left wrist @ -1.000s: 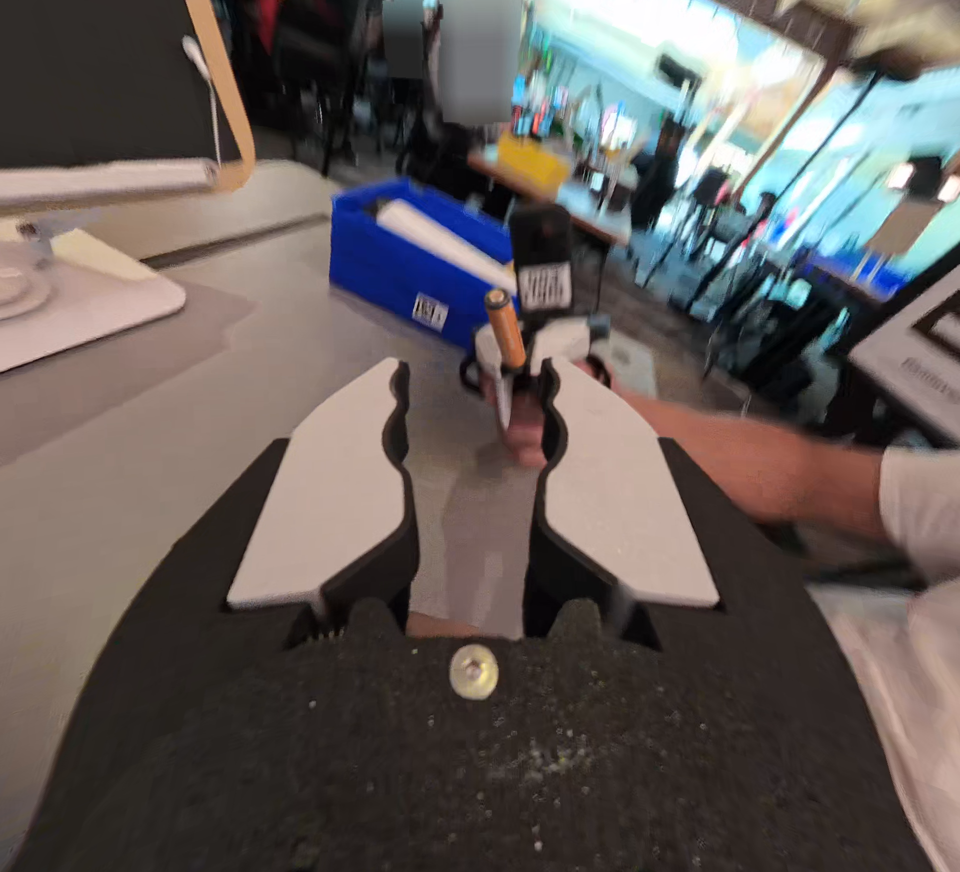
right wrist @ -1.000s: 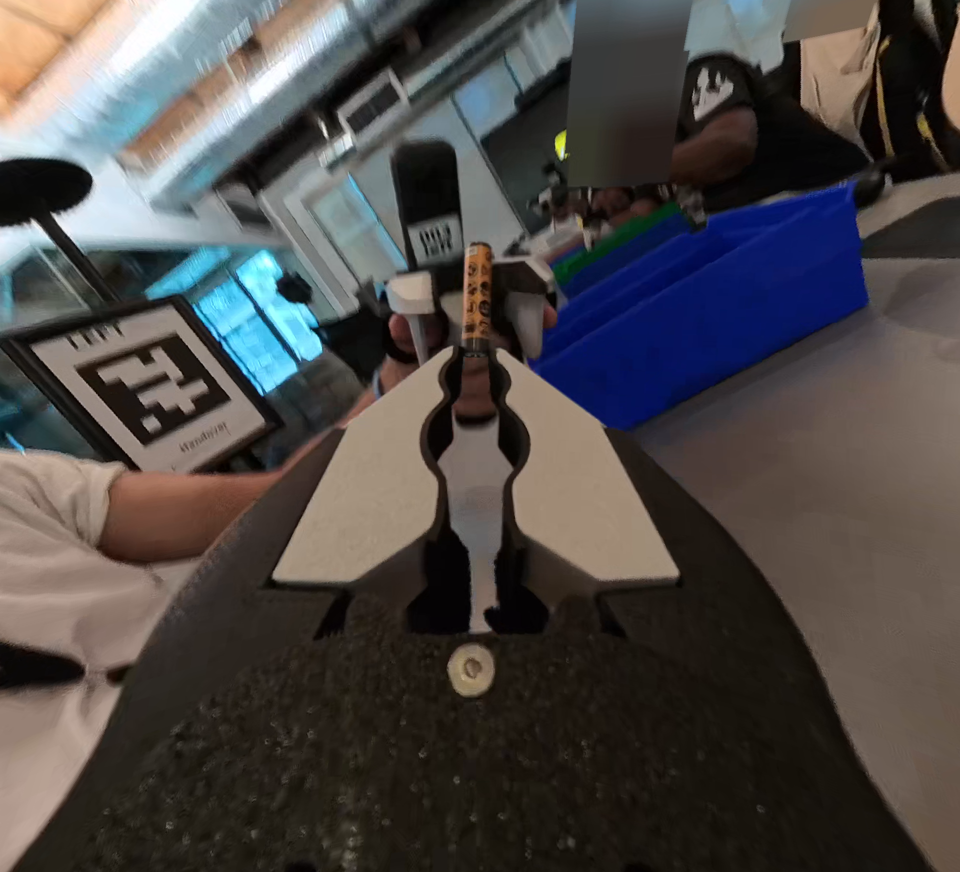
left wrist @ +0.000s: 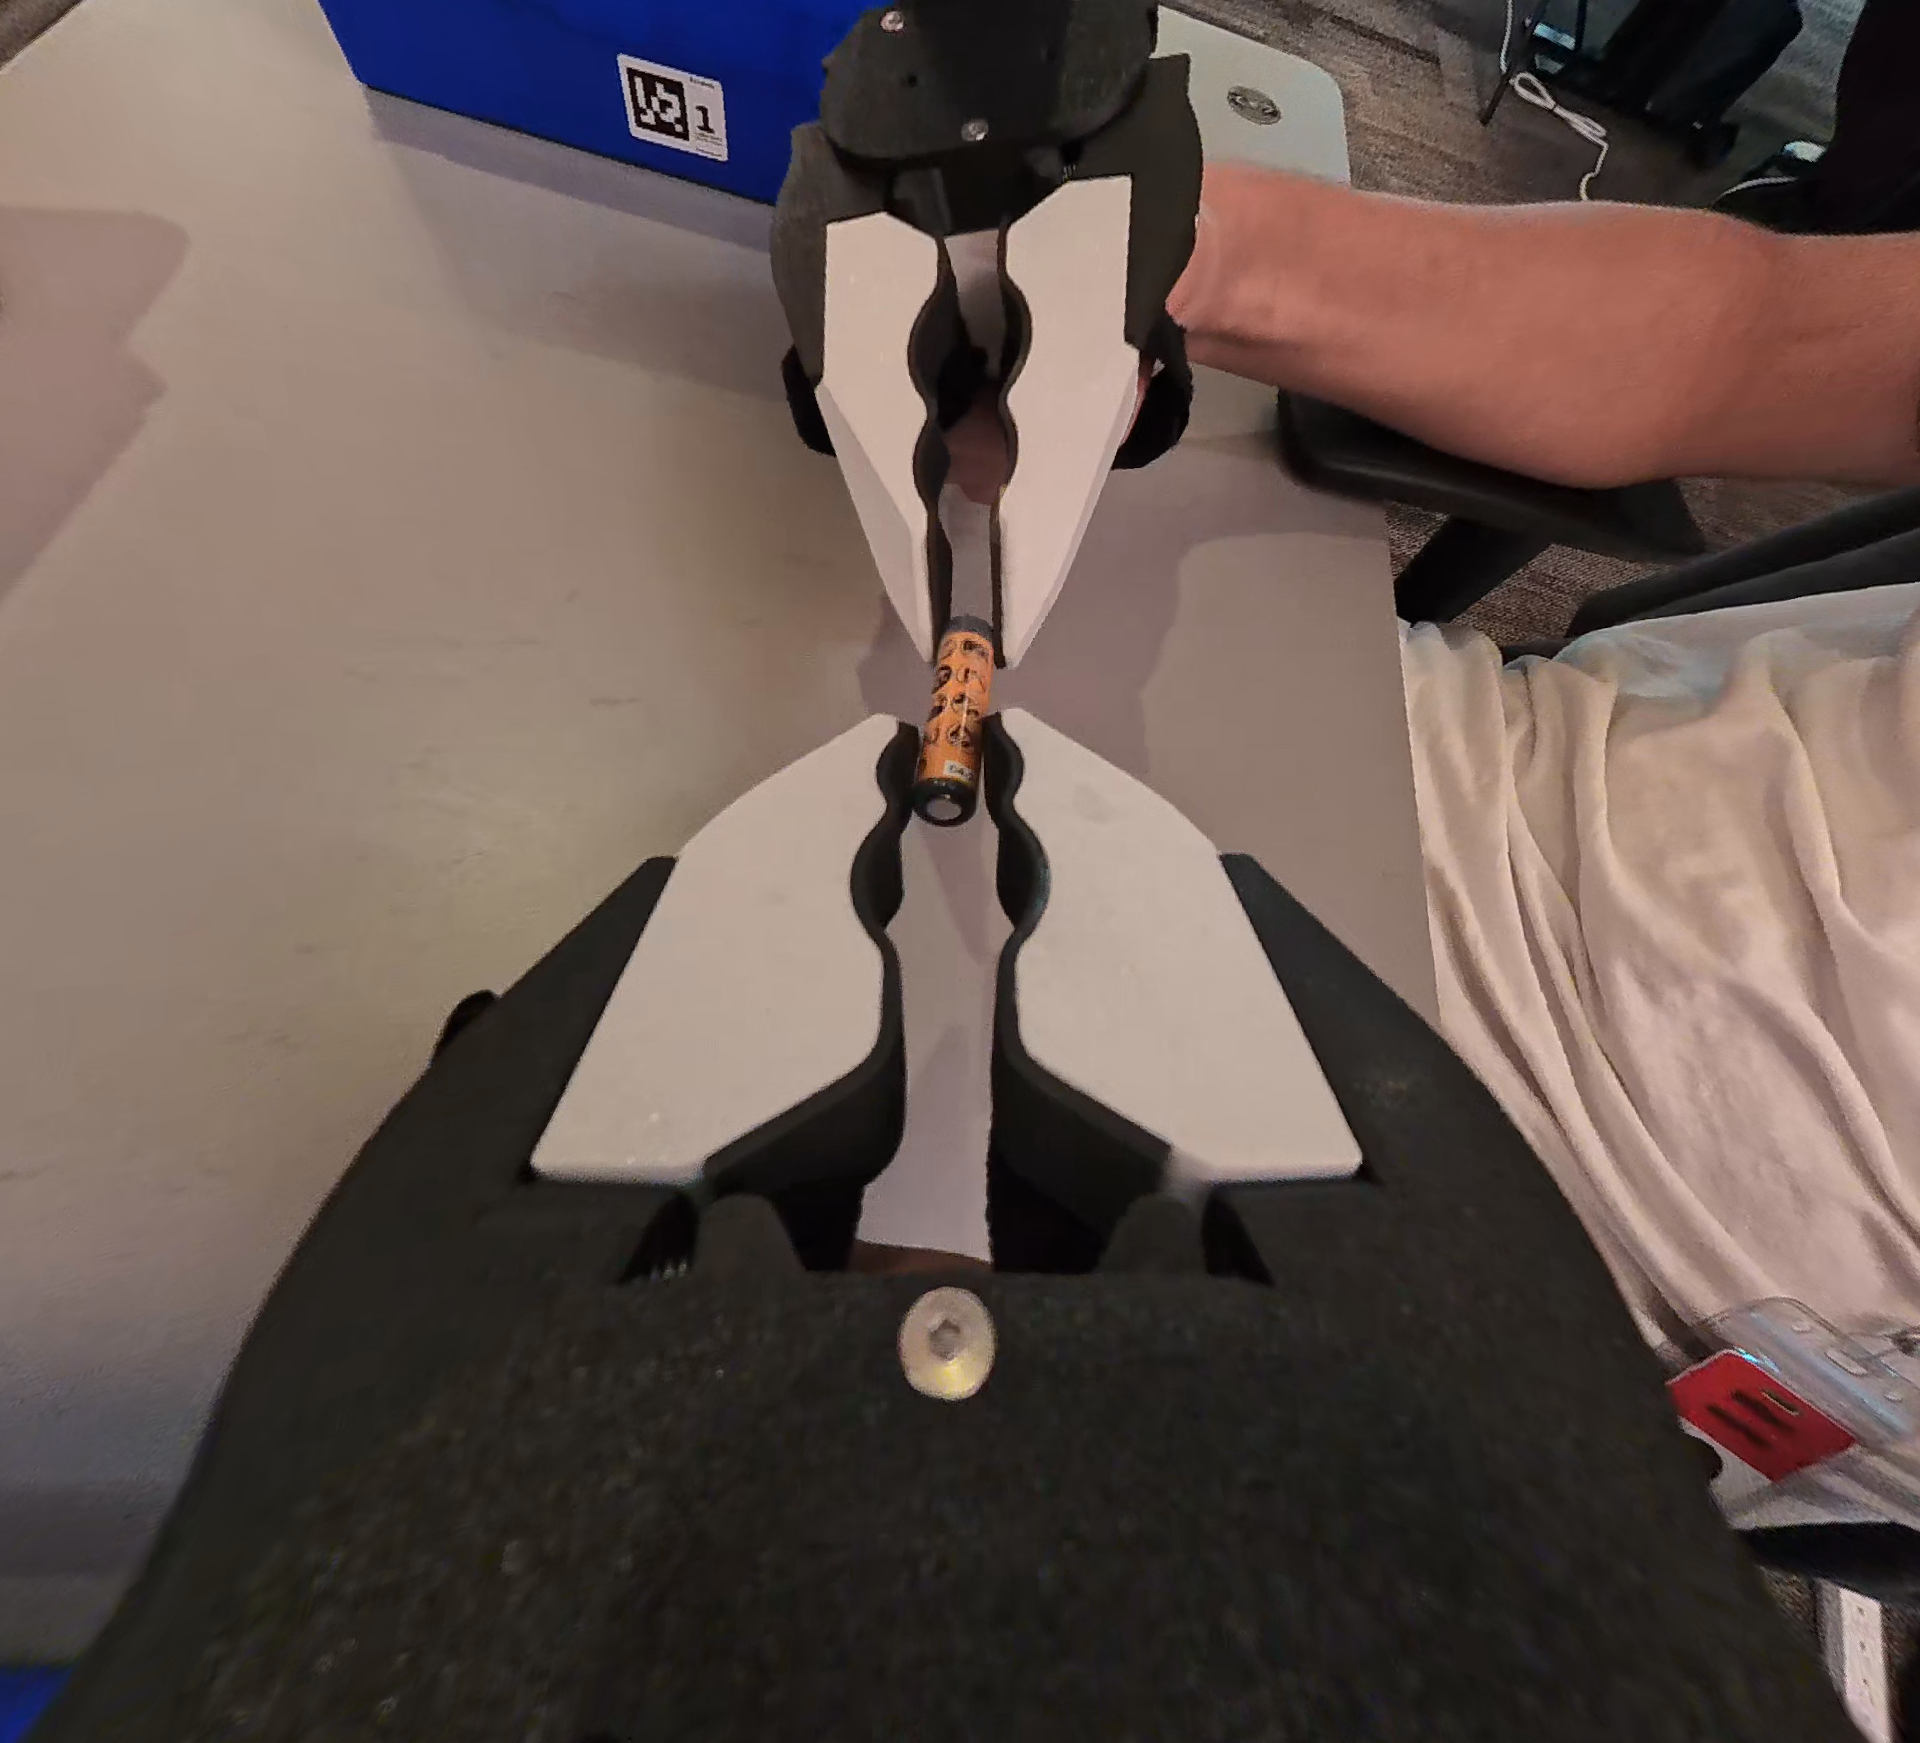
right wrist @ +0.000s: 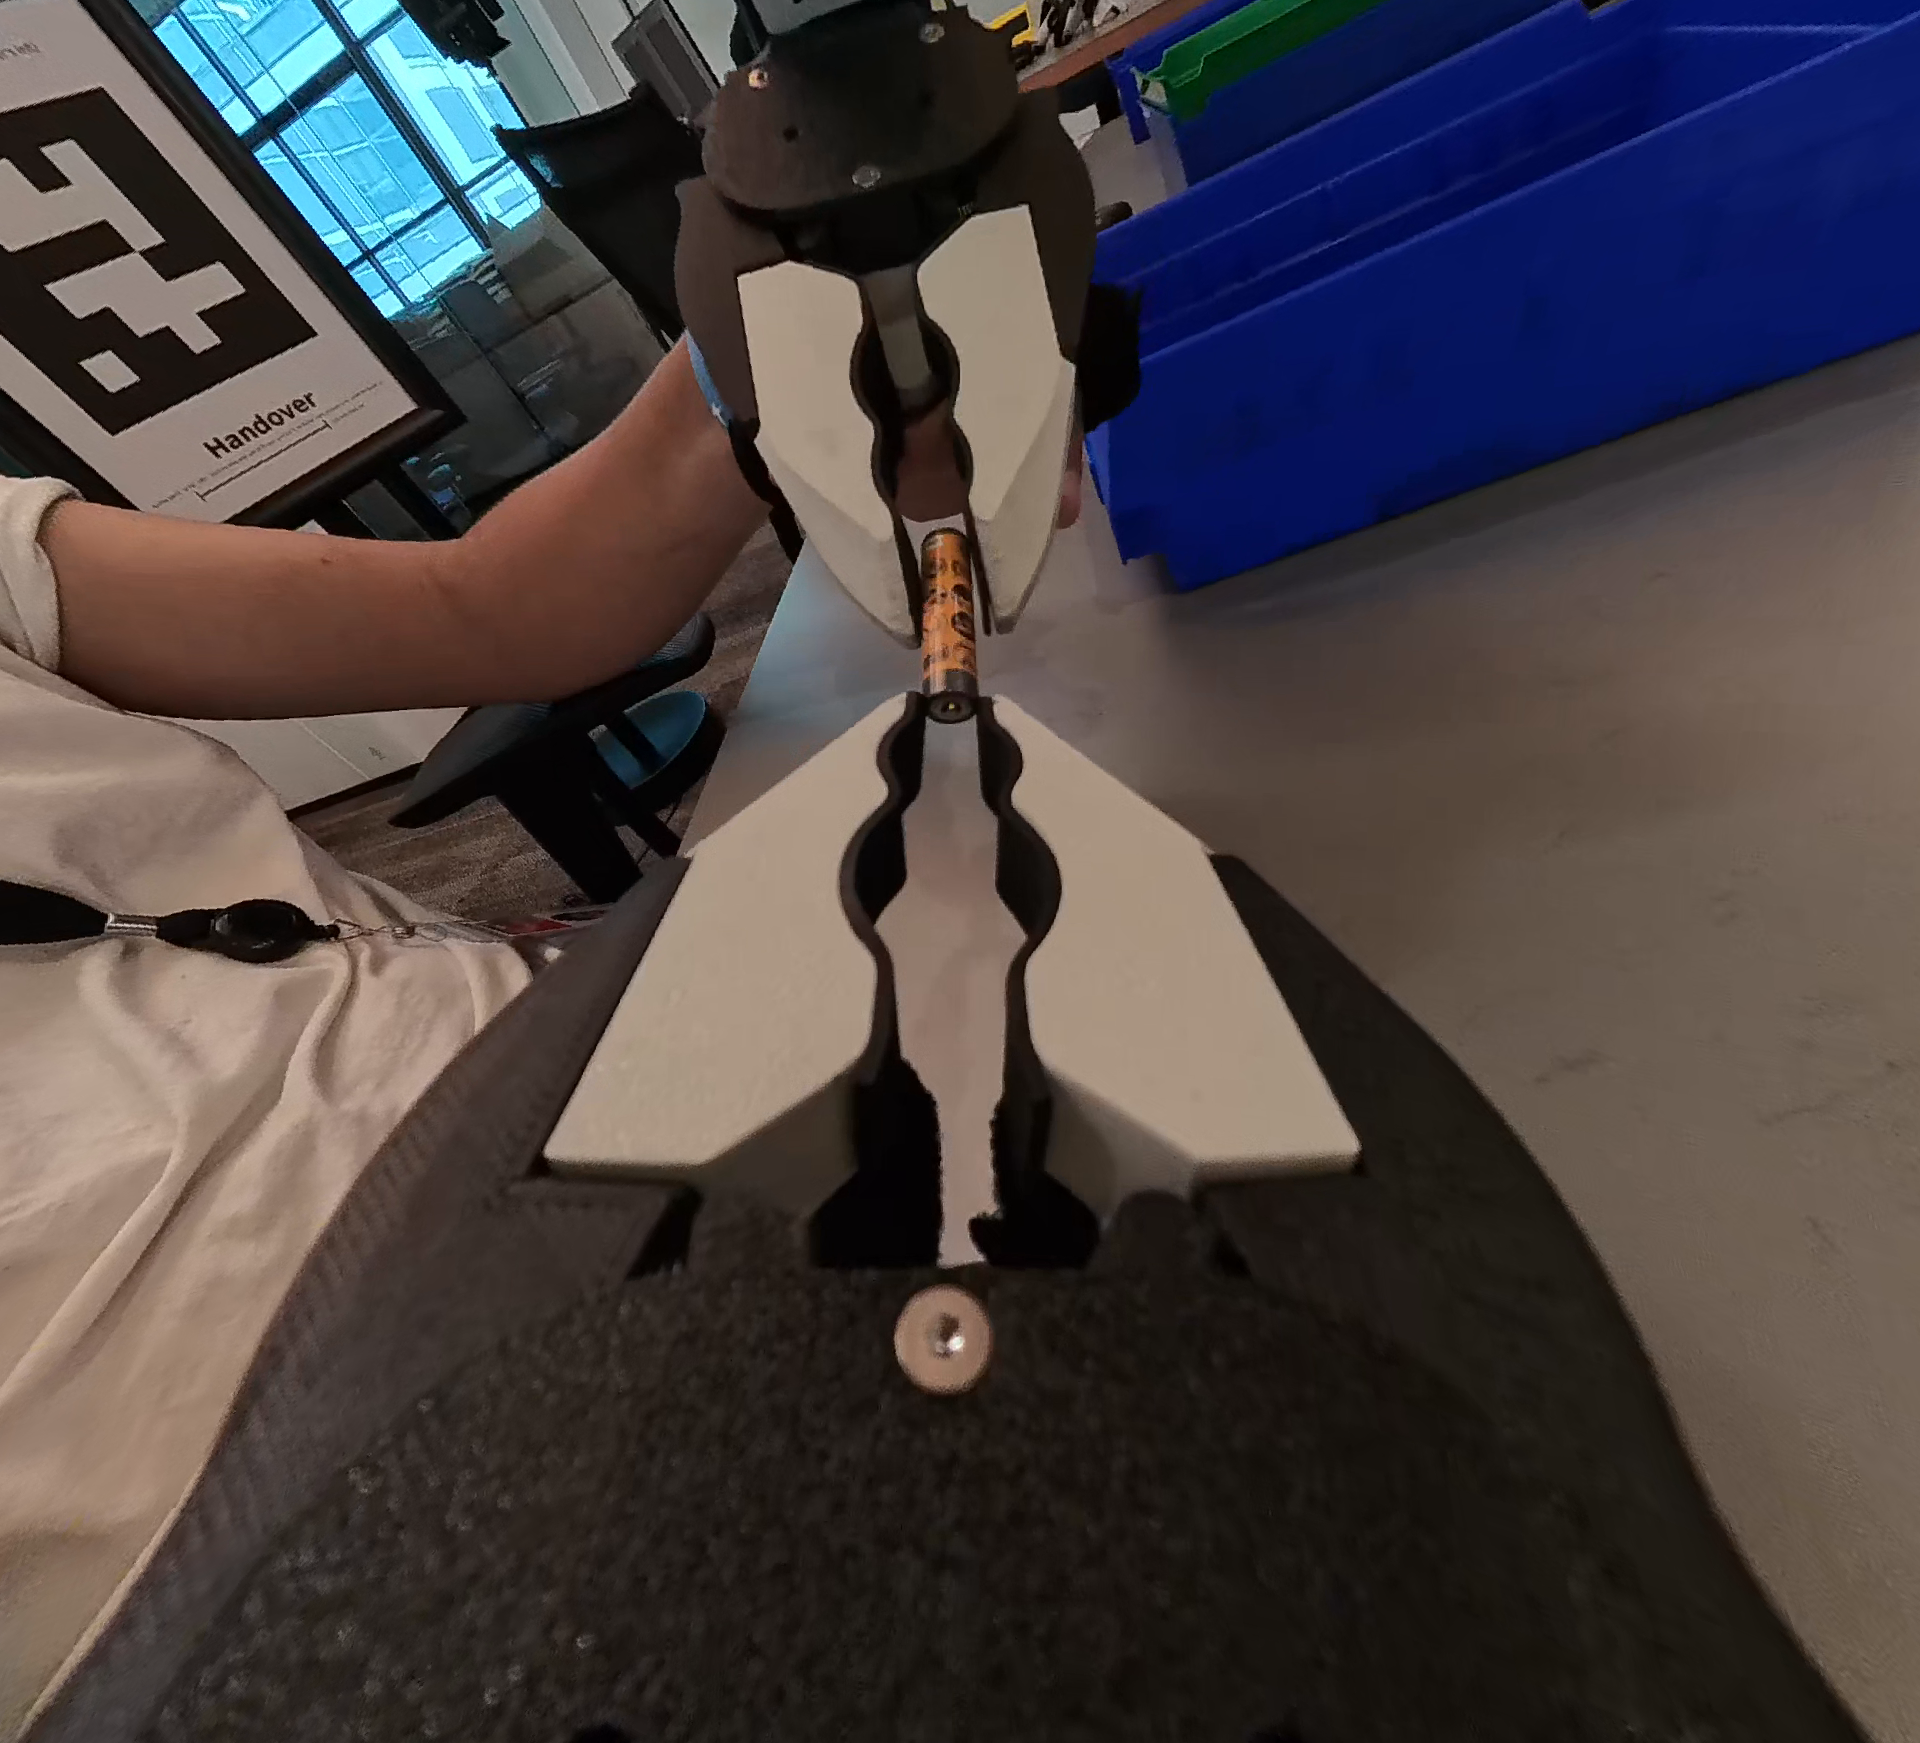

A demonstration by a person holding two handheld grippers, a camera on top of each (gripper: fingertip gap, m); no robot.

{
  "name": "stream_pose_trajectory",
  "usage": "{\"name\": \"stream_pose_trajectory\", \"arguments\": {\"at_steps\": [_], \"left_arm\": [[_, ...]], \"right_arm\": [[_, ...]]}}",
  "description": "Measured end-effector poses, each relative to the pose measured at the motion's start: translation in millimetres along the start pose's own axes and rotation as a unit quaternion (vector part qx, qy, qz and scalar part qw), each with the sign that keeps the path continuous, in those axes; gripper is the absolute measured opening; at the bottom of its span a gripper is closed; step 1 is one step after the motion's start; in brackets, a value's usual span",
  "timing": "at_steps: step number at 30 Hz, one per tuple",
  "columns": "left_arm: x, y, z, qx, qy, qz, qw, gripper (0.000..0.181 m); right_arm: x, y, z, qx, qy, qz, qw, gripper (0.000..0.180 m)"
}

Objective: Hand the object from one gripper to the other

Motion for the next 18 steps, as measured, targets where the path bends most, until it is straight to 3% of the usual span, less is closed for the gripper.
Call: {"name": "stream_pose_trajectory", "arguments": {"at_steps": [6, 11, 14, 16, 18], "left_arm": [[-5, -3, -7, 0.018, 0.035, -0.026, 0.999, 0.010], [-17, -20, -15, -0.057, 0.117, -0.070, 0.989, 0.010], [-15, -35, -11, -0.179, 0.180, -0.067, 0.965, 0.011], [-9, -39, -6, -0.224, 0.184, -0.049, 0.956, 0.011], [-4, -40, -1, -0.242, 0.164, -0.054, 0.955, 0.011]], "right_arm": [[-6, 0, -10, -0.021, 0.064, 0.016, 0.998, 0.011], [-11, -1, -19, -0.146, 0.143, 0.126, 0.971, 0.051], [-7, -4, -21, -0.293, 0.131, 0.283, 0.904, 0.066], [-1, -7, -19, -0.395, 0.087, 0.399, 0.823, 0.064], [10, -10, -13, -0.478, 0.015, 0.455, 0.751, 0.063]]}}
Point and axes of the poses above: each gripper's, where its closed fingertips meet, x out along the fingers, z out of its underside, y = z × x across the jaws, the point moved 8 cm from there along -x, back along the fingers, and after that the axes turned 8 degrees about x, right-handed, at the moved point
